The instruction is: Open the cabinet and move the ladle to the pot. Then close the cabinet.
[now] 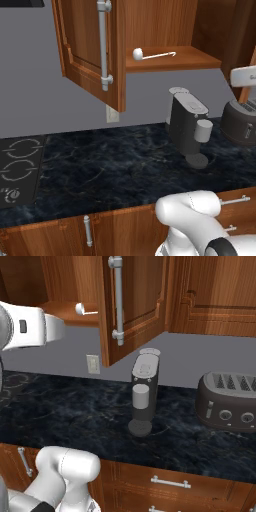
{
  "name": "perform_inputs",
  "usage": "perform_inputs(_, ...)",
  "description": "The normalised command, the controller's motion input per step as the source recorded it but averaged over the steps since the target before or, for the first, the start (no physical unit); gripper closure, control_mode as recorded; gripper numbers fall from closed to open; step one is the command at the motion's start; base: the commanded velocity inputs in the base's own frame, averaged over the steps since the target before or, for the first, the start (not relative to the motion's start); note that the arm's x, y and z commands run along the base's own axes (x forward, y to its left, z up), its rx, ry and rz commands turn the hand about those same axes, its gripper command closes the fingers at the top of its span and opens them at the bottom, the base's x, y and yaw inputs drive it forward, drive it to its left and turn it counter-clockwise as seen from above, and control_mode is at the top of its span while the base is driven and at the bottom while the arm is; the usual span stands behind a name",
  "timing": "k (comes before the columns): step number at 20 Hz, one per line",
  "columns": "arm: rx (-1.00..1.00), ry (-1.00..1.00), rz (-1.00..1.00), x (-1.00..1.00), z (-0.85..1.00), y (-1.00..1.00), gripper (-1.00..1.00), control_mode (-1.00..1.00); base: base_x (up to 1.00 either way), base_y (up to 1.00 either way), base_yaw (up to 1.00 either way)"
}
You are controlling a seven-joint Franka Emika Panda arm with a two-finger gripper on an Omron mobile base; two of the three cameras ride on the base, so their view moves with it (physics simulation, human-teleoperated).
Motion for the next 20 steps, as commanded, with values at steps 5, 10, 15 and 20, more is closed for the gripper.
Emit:
perform_inputs(5,0.03,0.14,0.14,0.73,-0.01,0.39,-1.0,-1.0,0.0,0.0,0.0)
perform_inputs(10,0.01,0.0,0.05,0.98,-0.18,0.07,-1.0,-1.0,0.0,0.0,0.0)
perform_inputs(15,0.0,0.03,0.04,1.0,-0.45,0.31,-1.0,-1.0,0.0,0.0,0.0)
perform_inputs(20,0.0,0.01,0.03,1.0,-0.3,0.33,-1.0,-1.0,0.0,0.0,0.0)
